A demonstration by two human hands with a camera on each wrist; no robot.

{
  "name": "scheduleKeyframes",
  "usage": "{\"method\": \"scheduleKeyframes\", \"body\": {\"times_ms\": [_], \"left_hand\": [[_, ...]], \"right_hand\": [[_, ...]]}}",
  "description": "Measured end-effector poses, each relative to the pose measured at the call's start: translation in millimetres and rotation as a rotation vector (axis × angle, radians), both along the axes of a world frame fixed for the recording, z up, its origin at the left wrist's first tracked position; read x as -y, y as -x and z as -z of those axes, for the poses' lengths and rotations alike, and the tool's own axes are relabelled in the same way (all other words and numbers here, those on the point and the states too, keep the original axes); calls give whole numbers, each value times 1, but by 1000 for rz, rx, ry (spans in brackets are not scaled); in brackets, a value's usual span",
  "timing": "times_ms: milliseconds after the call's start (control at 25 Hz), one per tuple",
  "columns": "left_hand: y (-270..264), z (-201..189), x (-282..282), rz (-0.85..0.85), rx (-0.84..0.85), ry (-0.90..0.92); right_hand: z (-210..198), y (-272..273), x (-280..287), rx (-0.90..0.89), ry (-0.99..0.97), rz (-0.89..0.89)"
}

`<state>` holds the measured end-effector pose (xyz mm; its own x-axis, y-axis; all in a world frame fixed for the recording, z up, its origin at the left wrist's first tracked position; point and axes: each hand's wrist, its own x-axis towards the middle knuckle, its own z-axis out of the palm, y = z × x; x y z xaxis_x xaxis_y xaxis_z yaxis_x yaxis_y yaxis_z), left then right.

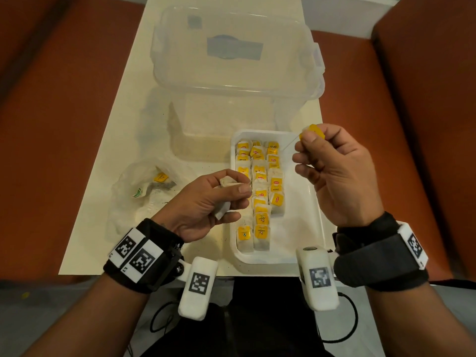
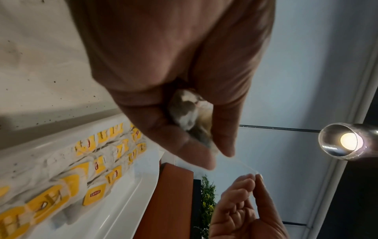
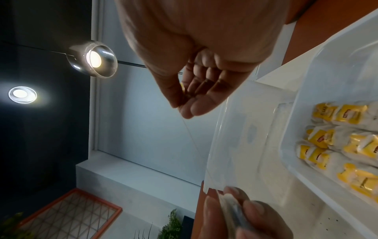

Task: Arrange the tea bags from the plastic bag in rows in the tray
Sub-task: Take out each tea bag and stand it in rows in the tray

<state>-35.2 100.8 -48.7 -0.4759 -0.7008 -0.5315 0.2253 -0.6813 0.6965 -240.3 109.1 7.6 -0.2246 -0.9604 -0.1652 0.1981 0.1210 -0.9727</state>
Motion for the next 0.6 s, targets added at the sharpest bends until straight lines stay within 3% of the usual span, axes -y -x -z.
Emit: {"method": "scheduleKeyframes", "body": {"times_ms": [360,480,600], "left_hand": [[-4,-4,-2,39,27,21],[-3,-3,1,-4,64,1],[0,-2,1,-25,136,20]], "right_hand": [[5,16,3,-160,43,105],[4,14,-1,-213,59,-27],[6,2,-8,-153,6,-184]]}}
